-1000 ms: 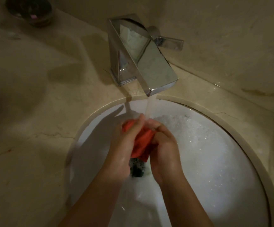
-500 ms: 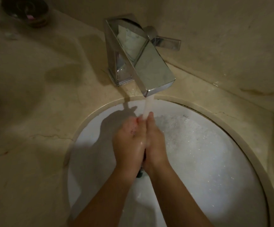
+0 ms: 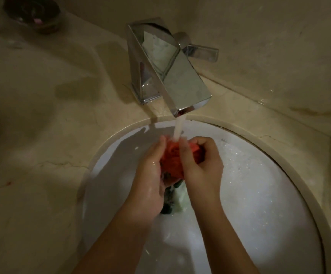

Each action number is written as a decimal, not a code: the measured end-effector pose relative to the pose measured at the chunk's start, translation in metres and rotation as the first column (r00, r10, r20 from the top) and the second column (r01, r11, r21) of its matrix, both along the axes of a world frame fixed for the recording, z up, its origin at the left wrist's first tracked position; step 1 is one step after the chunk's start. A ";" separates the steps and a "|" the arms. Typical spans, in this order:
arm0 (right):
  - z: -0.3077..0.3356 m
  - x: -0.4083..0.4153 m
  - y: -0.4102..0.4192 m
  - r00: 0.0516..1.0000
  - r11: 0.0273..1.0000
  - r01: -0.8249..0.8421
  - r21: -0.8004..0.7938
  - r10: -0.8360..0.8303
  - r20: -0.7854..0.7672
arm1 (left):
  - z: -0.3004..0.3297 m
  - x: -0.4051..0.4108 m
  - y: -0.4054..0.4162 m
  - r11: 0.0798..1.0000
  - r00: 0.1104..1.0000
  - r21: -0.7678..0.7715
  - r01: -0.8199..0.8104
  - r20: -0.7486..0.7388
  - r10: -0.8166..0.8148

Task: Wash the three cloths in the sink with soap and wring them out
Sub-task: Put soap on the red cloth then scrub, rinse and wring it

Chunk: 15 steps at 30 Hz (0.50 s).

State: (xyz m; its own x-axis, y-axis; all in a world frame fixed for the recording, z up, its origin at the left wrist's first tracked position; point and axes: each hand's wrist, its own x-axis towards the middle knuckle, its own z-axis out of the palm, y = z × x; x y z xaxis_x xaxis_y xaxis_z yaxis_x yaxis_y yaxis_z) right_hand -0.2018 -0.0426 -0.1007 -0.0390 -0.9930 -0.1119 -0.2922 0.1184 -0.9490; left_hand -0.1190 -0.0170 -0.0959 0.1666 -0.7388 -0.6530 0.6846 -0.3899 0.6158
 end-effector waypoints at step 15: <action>0.002 -0.002 0.003 0.970 0.843 -0.038 0.537 -0.099 0.224 | -0.015 0.005 0.011 0.985 0.984 -0.077 -0.154 -0.098 0.146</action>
State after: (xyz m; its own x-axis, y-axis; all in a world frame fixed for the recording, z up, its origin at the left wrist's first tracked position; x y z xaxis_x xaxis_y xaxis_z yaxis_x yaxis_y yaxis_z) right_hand -0.2042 -0.0395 -0.0988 0.0267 -0.7735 -0.6332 -0.0585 0.6312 -0.7734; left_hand -0.1136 -0.0064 -0.1110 0.2215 -0.7626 -0.6078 0.7867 -0.2286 0.5735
